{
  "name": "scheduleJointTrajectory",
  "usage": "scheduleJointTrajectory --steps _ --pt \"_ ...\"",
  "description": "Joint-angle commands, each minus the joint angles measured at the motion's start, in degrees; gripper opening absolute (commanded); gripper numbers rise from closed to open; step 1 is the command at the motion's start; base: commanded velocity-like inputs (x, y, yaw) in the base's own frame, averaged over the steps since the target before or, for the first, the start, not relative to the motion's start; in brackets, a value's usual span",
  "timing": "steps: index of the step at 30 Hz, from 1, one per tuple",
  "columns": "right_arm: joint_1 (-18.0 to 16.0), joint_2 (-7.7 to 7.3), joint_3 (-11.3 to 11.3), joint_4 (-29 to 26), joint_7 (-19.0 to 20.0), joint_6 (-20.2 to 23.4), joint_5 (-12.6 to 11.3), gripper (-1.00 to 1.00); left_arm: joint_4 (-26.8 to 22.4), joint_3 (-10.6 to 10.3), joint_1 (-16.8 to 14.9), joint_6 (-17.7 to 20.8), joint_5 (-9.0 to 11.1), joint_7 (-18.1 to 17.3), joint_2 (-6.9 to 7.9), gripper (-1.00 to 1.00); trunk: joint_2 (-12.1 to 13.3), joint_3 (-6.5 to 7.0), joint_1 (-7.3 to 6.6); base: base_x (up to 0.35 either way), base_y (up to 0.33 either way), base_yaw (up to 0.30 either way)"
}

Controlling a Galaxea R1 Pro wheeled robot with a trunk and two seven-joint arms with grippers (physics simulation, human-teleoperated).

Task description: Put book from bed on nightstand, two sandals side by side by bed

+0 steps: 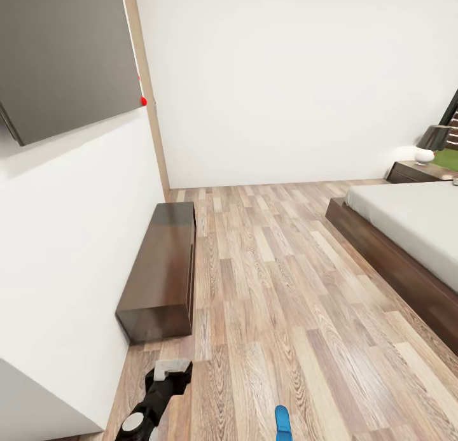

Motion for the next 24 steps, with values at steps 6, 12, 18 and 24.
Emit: scheduleJointTrajectory --steps 6,12,18,24 --pt "-0.01 -0.07 -0.31 0.03 0.07 -1.34 -0.02 1.0 -2.44 -0.01 -0.12 1.77 0.93 -10.19 0.23 1.0 -0.02 -0.05 0.0 0.0 0.0 0.0" --pt "-0.01 -0.1 -0.31 0.01 0.07 -1.5 -0.02 1.0 -2.98 0.46 -0.13 6.77 1.71 -23.73 1.0 1.0 -0.02 -0.05 0.0 0.0 0.0 0.0" --pt "-0.01 -0.74 -0.64 -5.74 0.1 -1.39 -0.02 1.0 -3.0 0.59 -0.14 7.21 5.78 -25.31 1.23 1.0 -0.02 -0.05 0.0 0.0 0.0 0.0" --pt "-0.04 -0.93 -0.67 -23.97 -0.27 5.88 0.03 1.0 -2.97 0.63 -0.14 7.07 10.3 -25.1 1.5 1.0 -0.02 -0.05 0.0 0.0 0.0 0.0"
